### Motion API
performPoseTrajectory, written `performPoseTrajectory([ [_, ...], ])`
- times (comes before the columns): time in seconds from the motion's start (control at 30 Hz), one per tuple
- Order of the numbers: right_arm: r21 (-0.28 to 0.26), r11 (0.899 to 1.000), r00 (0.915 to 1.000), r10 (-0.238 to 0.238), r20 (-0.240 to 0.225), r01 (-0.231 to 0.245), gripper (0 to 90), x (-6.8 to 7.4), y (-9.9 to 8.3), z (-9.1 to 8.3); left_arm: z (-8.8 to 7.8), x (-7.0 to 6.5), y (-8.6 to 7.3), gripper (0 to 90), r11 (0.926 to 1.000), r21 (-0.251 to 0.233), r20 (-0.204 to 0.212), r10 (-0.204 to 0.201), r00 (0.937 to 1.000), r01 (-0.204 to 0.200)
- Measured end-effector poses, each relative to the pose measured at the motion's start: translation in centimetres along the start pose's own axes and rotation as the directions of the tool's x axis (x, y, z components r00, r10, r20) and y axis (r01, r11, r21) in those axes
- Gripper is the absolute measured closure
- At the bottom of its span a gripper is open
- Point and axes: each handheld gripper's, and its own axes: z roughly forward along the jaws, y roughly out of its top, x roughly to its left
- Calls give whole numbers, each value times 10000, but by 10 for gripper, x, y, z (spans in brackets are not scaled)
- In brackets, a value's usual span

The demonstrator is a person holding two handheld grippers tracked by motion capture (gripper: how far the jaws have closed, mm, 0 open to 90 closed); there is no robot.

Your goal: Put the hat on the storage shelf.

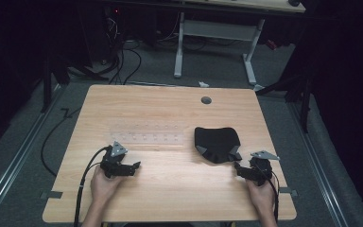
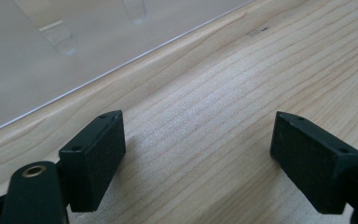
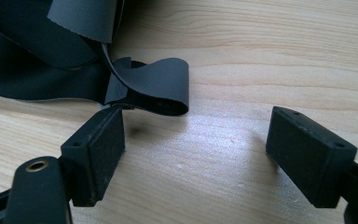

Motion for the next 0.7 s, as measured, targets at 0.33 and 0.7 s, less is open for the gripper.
performPoseTrajectory([
  [0.33, 6, 10000, 10000, 0, 46, 0, 206, 0, 0, 0, 0, 0, 0, 183, 10000, -7, -14, -31, 10000, 31],
  [0.7, 11, 10000, 10000, -35, -8, 35, 209, 0, -1, -1, 0, 0, 0, 191, 10000, -10, -41, -33, 10000, 33],
])
